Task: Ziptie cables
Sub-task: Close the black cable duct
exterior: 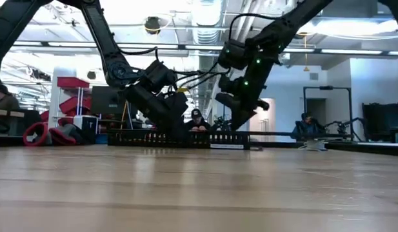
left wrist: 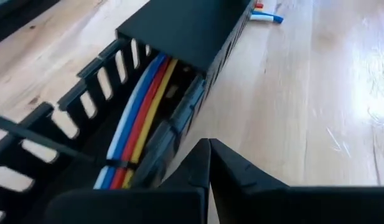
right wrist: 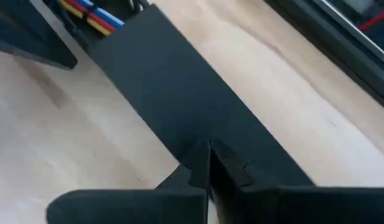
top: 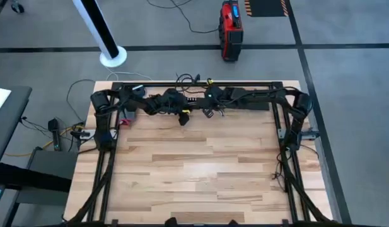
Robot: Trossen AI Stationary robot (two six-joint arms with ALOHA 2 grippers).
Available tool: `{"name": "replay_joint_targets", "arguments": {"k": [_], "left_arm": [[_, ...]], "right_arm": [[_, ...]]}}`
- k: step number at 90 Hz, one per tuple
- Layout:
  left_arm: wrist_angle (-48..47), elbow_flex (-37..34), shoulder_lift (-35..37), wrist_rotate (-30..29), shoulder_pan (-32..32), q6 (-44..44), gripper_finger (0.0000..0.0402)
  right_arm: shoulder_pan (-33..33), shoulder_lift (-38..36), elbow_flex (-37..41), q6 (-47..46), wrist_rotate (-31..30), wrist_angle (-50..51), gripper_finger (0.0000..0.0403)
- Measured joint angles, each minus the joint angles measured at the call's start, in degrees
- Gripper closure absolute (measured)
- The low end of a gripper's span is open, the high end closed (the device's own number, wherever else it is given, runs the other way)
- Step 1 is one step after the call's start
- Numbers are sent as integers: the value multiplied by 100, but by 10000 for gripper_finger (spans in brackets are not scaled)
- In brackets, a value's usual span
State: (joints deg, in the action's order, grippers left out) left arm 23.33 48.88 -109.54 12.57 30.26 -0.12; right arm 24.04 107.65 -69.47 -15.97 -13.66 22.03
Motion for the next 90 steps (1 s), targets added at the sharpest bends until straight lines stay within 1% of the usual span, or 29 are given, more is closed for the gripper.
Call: {"name": "replay_joint_targets", "arguments": {"k": [38, 52, 58, 63, 70, 80, 90], "left_arm": [[-7, 0, 10, -59, 101, 77, 402], [-100, 15, 501, 71, 96, 85, 402], [-452, 14, 792, 41, 94, 165, 401], [-831, 5, 1082, -145, 94, 275, 401], [-1330, 11, 1552, -620, 114, 333, 401], [-2441, 13, 2137, -1305, 295, 100, 401], [-3462, 8, 2521, -1574, 659, -176, 402]], "right_arm": [[74, 115, 5, 15, 458, -323, 403], [82, 121, 9, 15, 488, -319, 403], [82, 123, 9, 22, 499, -307, 403], [76, 126, 11, 71, 499, -301, 403], [72, 126, 13, 85, 497, -294, 403], [74, 128, 13, 98, 499, -269, 403], [76, 128, 9, 135, 617, -189, 403]]}}
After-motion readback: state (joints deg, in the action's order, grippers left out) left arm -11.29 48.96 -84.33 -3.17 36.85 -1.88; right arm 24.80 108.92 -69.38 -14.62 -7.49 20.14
